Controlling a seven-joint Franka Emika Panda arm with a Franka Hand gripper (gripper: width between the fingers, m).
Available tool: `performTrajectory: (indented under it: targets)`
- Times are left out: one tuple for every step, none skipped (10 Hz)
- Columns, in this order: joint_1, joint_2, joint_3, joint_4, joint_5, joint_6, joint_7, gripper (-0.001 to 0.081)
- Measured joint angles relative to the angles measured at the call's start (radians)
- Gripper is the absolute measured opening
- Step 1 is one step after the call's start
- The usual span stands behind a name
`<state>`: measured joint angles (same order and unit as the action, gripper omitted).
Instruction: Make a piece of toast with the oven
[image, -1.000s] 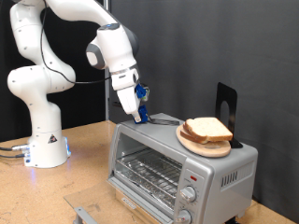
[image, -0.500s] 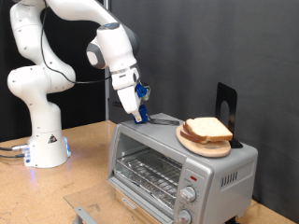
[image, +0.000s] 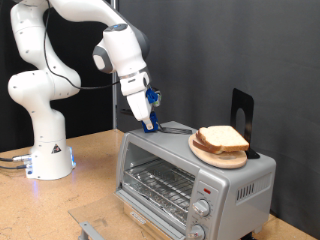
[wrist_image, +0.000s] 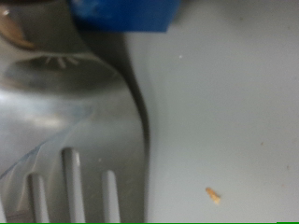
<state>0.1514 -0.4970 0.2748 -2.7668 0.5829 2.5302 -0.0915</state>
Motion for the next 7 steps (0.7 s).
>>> performTrajectory:
  targets:
    - [0.0,0.0,0.0,0.0,-0.001,-0.007,0.0,0.0805]
    - [0.0,0.0,0.0,0.0,-0.001,-0.011,0.0,0.0805]
    - [0.0,0.0,0.0,0.0,-0.001,-0.011,0.0,0.0805]
    - [0.0,0.0,0.0,0.0,0.001,-0.011,0.001,0.0805]
    - [0.0,0.0,0.001,0.0,0.001,-0.011,0.002,0.0805]
    - [0.0,0.0,0.001,0.0,0.001,-0.011,0.003,0.0805]
    - [0.0,0.0,0.002,0.0,0.001,-0.011,0.003,0.068]
